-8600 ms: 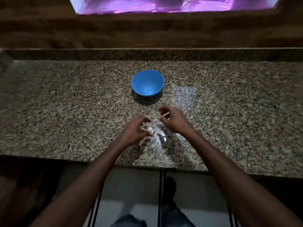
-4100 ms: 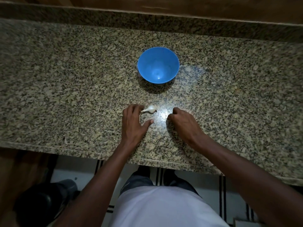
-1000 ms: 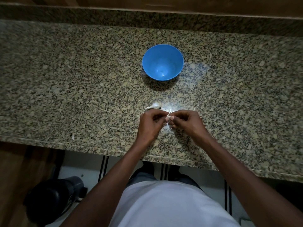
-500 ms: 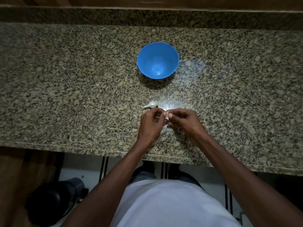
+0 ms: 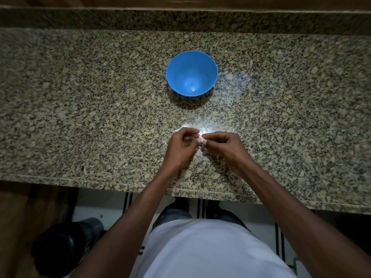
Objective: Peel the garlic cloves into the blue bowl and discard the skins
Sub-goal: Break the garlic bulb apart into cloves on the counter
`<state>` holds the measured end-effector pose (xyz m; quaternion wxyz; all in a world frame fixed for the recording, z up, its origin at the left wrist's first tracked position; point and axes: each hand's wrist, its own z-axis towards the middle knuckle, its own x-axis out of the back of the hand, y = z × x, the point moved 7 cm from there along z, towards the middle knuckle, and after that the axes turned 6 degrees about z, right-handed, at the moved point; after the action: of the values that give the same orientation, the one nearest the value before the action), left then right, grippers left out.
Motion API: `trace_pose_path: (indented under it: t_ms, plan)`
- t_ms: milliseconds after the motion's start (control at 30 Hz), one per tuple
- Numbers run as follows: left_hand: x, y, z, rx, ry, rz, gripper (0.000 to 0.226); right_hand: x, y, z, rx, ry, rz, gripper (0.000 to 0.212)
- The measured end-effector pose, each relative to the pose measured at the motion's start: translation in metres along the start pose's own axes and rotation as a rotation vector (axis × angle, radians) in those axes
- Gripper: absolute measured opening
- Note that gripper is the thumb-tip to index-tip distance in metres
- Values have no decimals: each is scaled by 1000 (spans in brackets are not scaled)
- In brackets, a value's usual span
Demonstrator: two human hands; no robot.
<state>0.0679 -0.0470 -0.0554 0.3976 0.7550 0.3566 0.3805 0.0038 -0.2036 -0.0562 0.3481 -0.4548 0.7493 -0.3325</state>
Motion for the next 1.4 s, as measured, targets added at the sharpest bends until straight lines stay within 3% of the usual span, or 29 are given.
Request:
trace_pose_path:
  t_ms: [100, 200, 467, 833, 1033, 1300, 1400]
  plan:
    - [2, 4, -1, -18, -40, -58, 24, -2, -1, 2, 0, -2, -22, 28]
    - [9, 5, 1, -49, 31, -47, 14, -1, -2, 3, -8, 15, -9, 31]
    - [12, 4, 5, -49, 135, -24, 12, -8, 4, 2, -75, -2, 49, 26]
    - [9, -4, 13, 13, -44, 9, 19, -3, 2, 2, -7, -39, -105, 22]
    - [4, -9, 8, 73, -109, -149, 24, -1, -1, 3, -33, -73, -95, 20]
    - [2, -8, -3, 55, -43, -237, 21, -8, 10, 0, -182, 39, 304, 20]
    - [2, -5, -3, 22, -18, -209, 15, -5, 11, -1, -175, 76, 296, 24]
